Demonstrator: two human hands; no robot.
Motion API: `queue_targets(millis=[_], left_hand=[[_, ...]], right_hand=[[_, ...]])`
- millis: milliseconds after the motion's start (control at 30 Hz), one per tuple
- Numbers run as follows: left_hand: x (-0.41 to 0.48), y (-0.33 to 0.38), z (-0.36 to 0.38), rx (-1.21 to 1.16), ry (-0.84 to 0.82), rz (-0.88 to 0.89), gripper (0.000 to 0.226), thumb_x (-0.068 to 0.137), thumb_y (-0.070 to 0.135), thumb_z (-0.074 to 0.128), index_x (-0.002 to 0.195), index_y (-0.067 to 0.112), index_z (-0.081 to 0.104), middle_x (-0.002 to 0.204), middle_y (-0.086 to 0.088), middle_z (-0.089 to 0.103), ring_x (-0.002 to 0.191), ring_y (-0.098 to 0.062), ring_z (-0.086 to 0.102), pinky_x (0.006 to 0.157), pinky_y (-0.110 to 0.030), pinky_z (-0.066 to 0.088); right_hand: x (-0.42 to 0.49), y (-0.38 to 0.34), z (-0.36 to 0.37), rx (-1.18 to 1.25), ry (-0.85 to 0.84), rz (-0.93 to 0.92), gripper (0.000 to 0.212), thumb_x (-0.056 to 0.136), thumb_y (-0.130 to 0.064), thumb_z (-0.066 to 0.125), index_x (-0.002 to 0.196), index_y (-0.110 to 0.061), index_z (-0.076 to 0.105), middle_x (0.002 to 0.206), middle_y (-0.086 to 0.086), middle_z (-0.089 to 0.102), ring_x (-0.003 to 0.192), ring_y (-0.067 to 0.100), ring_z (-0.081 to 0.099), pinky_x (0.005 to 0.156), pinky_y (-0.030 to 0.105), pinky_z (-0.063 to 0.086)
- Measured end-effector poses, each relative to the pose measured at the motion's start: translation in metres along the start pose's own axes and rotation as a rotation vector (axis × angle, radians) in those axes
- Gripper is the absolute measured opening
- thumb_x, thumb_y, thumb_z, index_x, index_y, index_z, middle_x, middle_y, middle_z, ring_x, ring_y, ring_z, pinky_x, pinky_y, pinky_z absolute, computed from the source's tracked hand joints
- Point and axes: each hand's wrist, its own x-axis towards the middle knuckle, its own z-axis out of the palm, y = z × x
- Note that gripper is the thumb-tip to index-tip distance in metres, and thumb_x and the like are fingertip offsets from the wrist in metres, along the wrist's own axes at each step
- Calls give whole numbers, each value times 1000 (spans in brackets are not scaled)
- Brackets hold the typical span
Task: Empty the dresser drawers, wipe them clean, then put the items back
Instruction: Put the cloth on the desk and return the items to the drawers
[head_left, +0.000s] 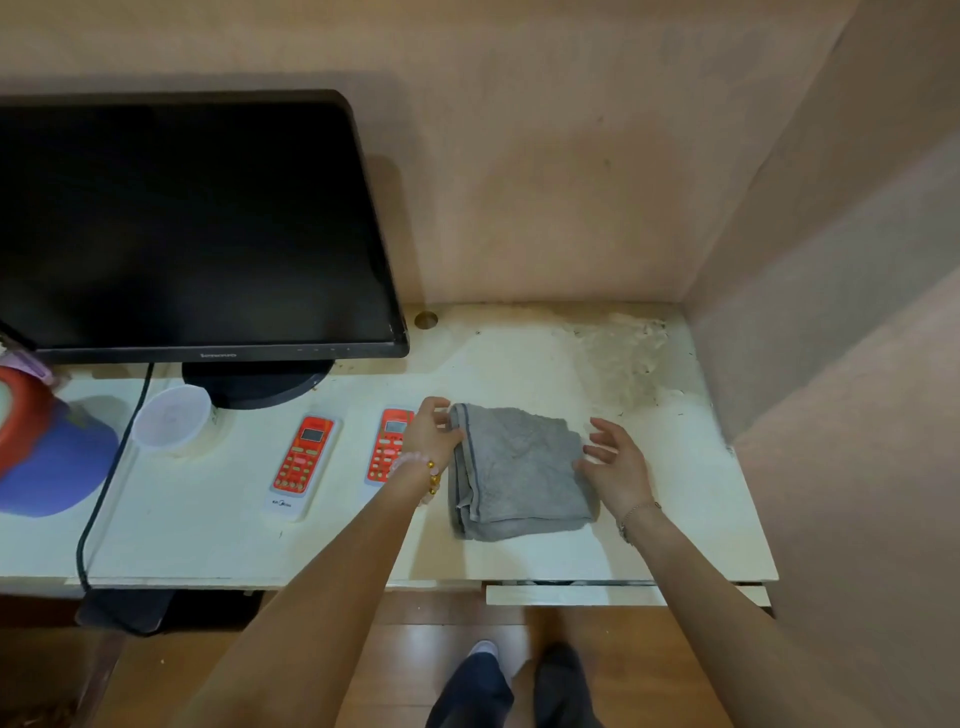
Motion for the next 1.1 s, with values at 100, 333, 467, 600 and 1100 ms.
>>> queue_targets(millis=[100,333,467,600,1100], left_hand=[[-3,-6,-2,-2,-11,-76,52,86,13,64,132,8,40,126,-8,52,106,-22,53,83,-27,44],[-45,-31,1,91,-92,-180,54,81,19,71,126,8,42,108,-10,61,99,-23,58,89,-33,47],[-60,-30,10,140,-39,-129,48,80,13,70,122,9,46,95,-4,59,88,-20,57,78,-26,46],[-66,-27,6,119,-17,-109,43,78,3,67,115,11,48,84,-2,56,83,-20,57,69,-25,46],[-73,-18,-14,564,26,355,40,91,16,53,130,11,49,125,-8,57,114,-23,52,87,-30,42]], right_hand=[[-1,3,-4,-98,-13,68,46,82,-5,64,124,-15,50,110,5,57,90,14,56,65,13,42],[-19,19,-11,-274,-148,186,25,83,-28,68,98,-10,62,95,4,63,82,15,57,60,16,42],[-28,22,-8,-301,-194,162,18,83,-25,66,86,-8,60,87,6,62,75,16,56,62,22,43],[-38,26,-4,-252,-251,192,15,88,-22,61,93,-11,54,101,10,63,89,22,62,74,34,57],[-54,9,-21,-584,-33,-150,51,88,-32,60,133,-16,43,128,4,53,108,17,53,87,26,41]])
